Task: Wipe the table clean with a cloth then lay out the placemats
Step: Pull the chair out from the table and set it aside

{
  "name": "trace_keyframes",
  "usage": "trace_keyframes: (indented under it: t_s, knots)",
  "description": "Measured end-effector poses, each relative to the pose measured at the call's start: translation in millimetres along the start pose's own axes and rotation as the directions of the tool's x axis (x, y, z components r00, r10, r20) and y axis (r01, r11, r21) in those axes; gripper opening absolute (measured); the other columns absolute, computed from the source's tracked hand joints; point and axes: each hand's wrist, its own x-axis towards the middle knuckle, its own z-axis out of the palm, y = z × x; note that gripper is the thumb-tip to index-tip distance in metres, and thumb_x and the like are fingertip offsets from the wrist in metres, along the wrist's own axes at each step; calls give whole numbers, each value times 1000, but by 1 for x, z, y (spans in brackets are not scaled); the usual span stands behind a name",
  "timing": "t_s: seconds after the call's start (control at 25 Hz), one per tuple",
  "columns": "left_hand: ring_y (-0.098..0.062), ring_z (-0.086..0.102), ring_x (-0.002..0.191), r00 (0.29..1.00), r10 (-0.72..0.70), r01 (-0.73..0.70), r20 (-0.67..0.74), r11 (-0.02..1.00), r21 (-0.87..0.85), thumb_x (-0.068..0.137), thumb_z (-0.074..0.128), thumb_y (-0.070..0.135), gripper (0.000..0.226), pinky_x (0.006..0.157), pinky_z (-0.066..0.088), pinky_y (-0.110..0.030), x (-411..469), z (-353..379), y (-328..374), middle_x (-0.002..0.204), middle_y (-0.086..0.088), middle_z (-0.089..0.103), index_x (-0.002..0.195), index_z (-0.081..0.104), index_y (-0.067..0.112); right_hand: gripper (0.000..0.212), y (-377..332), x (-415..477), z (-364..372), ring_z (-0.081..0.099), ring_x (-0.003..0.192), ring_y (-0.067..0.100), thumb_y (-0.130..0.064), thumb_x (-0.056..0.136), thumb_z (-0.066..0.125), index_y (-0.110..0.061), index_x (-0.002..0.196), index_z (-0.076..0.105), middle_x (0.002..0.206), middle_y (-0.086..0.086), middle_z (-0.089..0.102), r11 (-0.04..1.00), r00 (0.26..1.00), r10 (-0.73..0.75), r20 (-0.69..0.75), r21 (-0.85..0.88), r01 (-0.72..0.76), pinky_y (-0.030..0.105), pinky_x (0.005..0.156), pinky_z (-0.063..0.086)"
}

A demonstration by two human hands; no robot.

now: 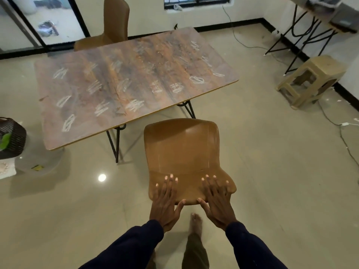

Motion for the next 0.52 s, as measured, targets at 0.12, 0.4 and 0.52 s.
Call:
trace_keyframes:
  t_s: [0.12, 0.4, 0.52]
  knots:
    - [-29, 10, 165, 989, -151, 151, -1, 988, -33, 111, 21, 61, 75, 128, 5, -54, 14, 9, 30, 179, -8, 10, 170, 17, 15, 74, 39, 33, -15, 15, 162, 31, -66, 109, 21, -19, 166, 28, 174, 6, 24, 992, 991, -122, 56, -18, 123, 62, 127, 1]
    - [-33, 19, 163, 929, -362, 357, -74, 931, -75, 112, 20, 58, 71, 126, 13, -57, 62, 29, 113, 178, -8, 16, 171, 11, 19, 76, 124, 109, -44, 22, 161, 34, -65, 110, 18, -14, 165, 30, 173, 9, 28, 932, 924, -332, 188, -88, 352, 62, 124, 9]
    - [-32, 16, 164, 908, -410, 406, -84, 912, -67, 112, 22, 58, 71, 126, 13, -60, 78, 38, 136, 178, -7, 14, 170, 15, 19, 76, 153, 123, -48, 22, 160, 34, -65, 110, 16, -15, 165, 28, 174, 9, 24, 904, 892, -388, 233, -92, 417, 61, 124, 8]
